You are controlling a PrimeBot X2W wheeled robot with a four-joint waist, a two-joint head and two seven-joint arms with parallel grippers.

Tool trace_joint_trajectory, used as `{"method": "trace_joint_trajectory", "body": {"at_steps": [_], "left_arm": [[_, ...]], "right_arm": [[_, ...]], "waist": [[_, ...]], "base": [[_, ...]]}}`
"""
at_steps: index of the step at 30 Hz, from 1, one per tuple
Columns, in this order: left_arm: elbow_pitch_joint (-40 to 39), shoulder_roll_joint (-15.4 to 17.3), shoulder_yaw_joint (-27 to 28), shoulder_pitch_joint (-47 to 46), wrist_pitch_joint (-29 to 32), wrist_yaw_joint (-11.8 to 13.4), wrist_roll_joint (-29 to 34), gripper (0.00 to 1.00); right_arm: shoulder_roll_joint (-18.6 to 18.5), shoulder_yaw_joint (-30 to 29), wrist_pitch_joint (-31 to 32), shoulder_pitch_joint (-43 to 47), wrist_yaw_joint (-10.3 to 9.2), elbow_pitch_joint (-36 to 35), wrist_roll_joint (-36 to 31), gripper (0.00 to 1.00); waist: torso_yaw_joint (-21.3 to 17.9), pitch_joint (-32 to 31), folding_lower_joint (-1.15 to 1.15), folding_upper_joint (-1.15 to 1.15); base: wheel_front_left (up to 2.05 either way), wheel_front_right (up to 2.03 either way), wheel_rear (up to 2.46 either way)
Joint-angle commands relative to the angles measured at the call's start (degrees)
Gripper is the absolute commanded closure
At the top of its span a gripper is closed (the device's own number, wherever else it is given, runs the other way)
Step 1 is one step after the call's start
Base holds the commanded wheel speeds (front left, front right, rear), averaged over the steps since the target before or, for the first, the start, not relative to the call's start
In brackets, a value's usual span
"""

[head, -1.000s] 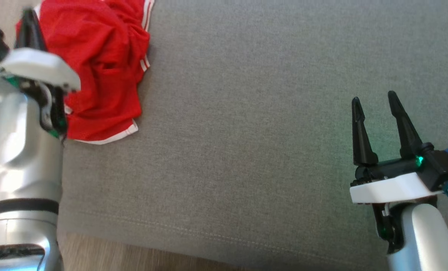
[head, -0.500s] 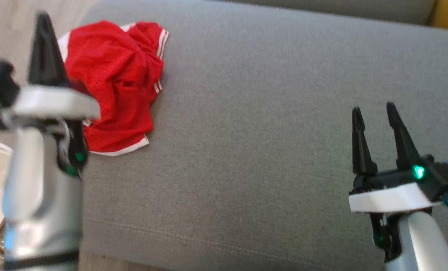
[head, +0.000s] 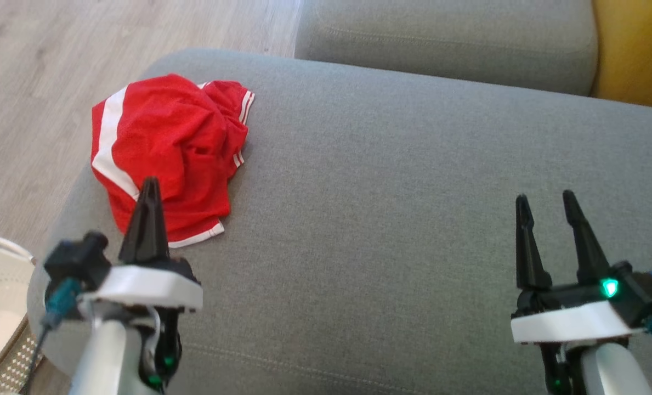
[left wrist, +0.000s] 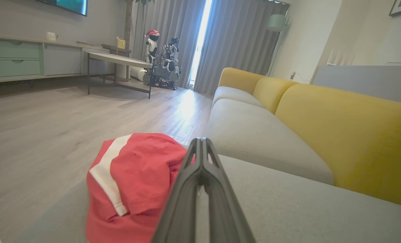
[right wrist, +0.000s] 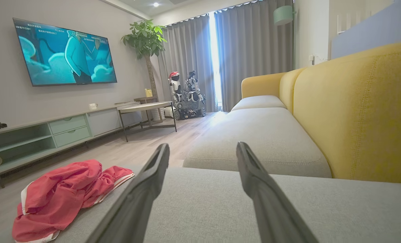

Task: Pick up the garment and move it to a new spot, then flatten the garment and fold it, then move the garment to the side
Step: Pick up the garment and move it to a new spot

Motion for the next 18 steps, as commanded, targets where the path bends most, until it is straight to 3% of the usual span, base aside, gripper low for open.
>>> {"method": "trace_joint_trajectory", "body": {"at_steps": [1, 4, 5, 6, 18], "left_arm": [[-1.9, 0.2, 1.3, -0.8, -0.4, 1.3, 0.6, 1.0], [-1.2, -0.3, 0.9, 2.2, -0.9, 3.4, 0.7, 1.0], [-1.0, -0.4, 0.5, 3.2, -1.1, 4.0, 1.1, 0.67], [-0.8, -0.4, 0.0, 4.1, -1.3, 4.6, 1.7, 0.0], [0.1, -1.1, -2.7, 7.3, -2.3, 8.0, 0.8, 0.0]], "right_arm": [[-0.3, 1.4, -0.7, -0.7, -0.03, -1.9, 0.6, 0.0], [-0.3, 2.1, -0.9, 0.3, -0.03, -1.7, 0.9, 0.0], [-0.3, 2.2, -1.0, 0.7, -0.03, -1.6, 1.0, 0.0], [-0.3, 2.3, -1.1, 1.0, -0.03, -1.5, 1.1, 0.0], [-0.3, 2.7, -1.6, 2.1, -0.03, -0.7, 1.9, 0.0]], "waist": [[0.1, -0.6, 0.0, 0.0], [0.1, -1.4, 0.0, 0.0], [0.2, -1.7, 0.0, 0.0], [0.3, -1.8, 0.0, 0.0], [2.4, -2.6, 0.0, 0.0]], "base": [[0.0, 0.0, 0.0], [0.0, 0.0, 0.0], [0.0, 0.0, 0.0], [0.0, 0.0, 0.0], [0.0, 0.0, 0.0]]}}
